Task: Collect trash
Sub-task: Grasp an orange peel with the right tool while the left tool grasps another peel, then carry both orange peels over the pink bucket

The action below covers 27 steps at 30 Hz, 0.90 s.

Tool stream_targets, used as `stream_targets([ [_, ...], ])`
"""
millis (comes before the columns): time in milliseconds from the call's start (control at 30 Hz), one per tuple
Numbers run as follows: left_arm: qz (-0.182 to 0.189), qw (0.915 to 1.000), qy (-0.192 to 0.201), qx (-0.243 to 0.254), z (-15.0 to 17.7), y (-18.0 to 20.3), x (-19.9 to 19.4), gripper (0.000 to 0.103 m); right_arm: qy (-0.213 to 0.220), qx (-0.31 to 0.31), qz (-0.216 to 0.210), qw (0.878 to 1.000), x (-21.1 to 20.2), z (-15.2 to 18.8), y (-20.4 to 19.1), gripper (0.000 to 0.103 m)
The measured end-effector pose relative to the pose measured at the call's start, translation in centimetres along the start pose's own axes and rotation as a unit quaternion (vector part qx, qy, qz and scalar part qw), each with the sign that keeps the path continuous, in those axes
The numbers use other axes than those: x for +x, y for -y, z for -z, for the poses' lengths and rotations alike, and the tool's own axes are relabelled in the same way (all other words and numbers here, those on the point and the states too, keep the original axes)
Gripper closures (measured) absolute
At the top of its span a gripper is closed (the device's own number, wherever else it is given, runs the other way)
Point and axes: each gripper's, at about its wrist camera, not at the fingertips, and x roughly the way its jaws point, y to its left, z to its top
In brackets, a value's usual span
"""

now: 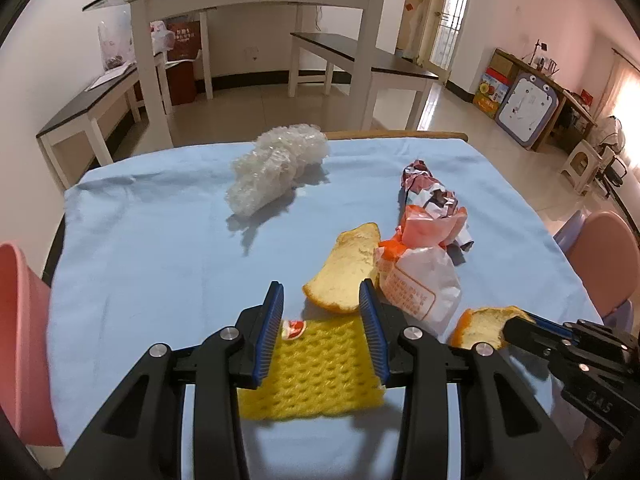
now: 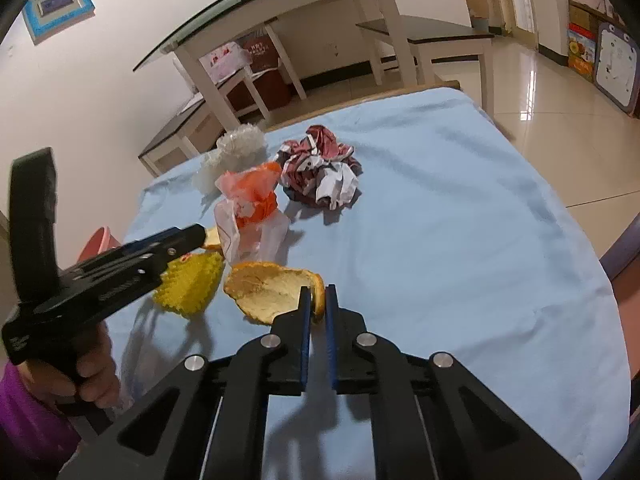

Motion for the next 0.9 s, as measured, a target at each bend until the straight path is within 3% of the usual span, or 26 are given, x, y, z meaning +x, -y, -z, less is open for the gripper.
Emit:
stream_targets([
  [300,0.001,0.9999,-0.013,-0.007,-0.1,0.0,1.2,0.064,0.014,0.004,-0.014,1.0,-0.6,0.0,0.1,0.098],
  [467,-0.002,1.0,0.0,-0.002,-0.2,0.0,0.6,0.088,0.017,0.004,-0.014,1.0,-0.7,0.0,0.2,0.098],
  [900,-0.01,0.9976,0.066,-0.019,-0.1,-0.9,-4.6,0.095,0.029,0.002,-0.005,1.0,-1.2,0.0,0.1,0.098],
])
